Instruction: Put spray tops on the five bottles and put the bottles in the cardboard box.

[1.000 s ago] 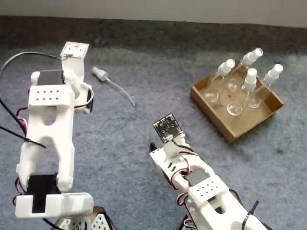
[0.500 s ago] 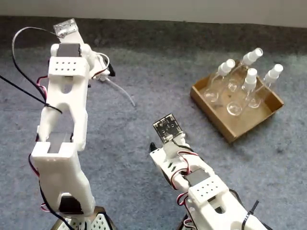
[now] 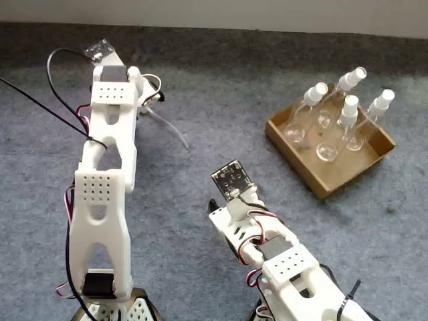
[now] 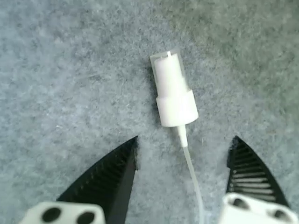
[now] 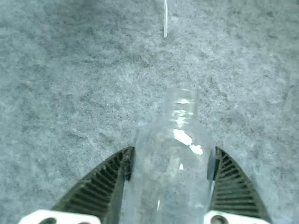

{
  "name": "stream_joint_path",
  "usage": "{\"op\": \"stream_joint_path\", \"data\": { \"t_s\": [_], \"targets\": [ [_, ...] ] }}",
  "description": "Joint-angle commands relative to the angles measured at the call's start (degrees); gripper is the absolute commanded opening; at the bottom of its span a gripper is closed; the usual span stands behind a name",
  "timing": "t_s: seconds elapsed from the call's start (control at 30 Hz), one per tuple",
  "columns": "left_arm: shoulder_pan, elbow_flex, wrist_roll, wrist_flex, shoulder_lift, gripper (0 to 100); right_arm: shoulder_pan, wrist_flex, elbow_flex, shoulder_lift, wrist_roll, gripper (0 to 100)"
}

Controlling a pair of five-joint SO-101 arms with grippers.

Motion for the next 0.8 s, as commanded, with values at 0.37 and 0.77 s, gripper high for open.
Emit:
{"op": "stream_joint_path", "data": {
  "t_s": [0.37,0.77],
  "targets": [
    [-1.4,-26.9,0.5,-2.0,17.2,15,-0.7,-1.6,-0.2,-1.8,2.5,20.2],
    [-2.5,-28.4,0.4,0.1,19.1,8,-0.7,-1.7,-0.2,-1.8,2.6,20.2]
  ]
}}
